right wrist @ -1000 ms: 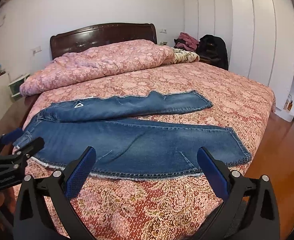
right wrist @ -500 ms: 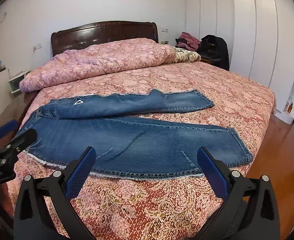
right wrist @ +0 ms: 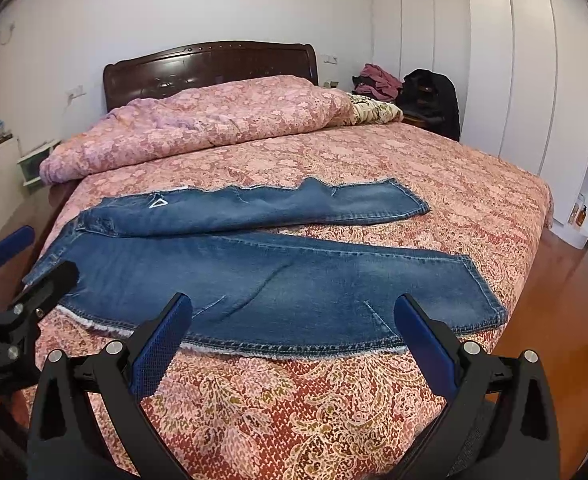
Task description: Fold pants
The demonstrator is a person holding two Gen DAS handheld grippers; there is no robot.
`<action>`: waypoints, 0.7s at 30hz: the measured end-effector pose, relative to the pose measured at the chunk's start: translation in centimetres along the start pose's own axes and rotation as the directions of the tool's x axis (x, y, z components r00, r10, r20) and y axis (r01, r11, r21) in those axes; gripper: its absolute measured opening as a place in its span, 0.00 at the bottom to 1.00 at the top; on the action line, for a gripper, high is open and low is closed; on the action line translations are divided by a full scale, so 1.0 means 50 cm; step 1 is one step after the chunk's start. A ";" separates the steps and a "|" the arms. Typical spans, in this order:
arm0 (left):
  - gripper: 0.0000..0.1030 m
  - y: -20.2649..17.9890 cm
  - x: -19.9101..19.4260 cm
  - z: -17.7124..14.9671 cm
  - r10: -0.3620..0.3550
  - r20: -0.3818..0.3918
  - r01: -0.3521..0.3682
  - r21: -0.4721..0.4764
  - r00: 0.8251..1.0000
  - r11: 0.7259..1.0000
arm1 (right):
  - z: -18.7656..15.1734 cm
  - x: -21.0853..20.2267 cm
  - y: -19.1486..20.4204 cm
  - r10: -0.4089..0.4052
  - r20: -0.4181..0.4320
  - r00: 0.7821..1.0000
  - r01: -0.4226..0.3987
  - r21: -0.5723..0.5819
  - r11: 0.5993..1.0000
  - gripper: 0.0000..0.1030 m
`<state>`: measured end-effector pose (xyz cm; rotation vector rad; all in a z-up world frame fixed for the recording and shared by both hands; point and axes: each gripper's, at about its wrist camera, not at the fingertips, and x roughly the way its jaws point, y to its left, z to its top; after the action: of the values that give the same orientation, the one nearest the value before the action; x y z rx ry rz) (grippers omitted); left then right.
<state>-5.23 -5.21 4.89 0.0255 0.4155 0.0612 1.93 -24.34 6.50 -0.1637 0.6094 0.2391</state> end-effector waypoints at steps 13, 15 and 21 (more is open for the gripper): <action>0.98 0.013 0.007 -0.007 0.004 -0.017 -0.005 -0.034 1.000 0.999 | 0.003 0.002 -0.004 0.004 -0.005 1.000 -0.004 0.005 1.000 0.97; 0.98 0.011 0.008 -0.007 0.005 -0.019 -0.005 -0.031 1.000 0.999 | 0.003 0.002 -0.004 0.005 -0.003 1.000 -0.005 0.004 1.000 0.97; 0.98 0.010 0.009 -0.009 0.004 -0.023 -0.004 -0.032 1.000 0.999 | 0.002 0.005 -0.003 0.007 -0.006 1.000 -0.007 0.003 1.000 0.97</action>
<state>-5.03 -4.68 4.30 -0.0062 0.4372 0.0721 2.23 -24.43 6.46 -0.1600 0.6166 0.2442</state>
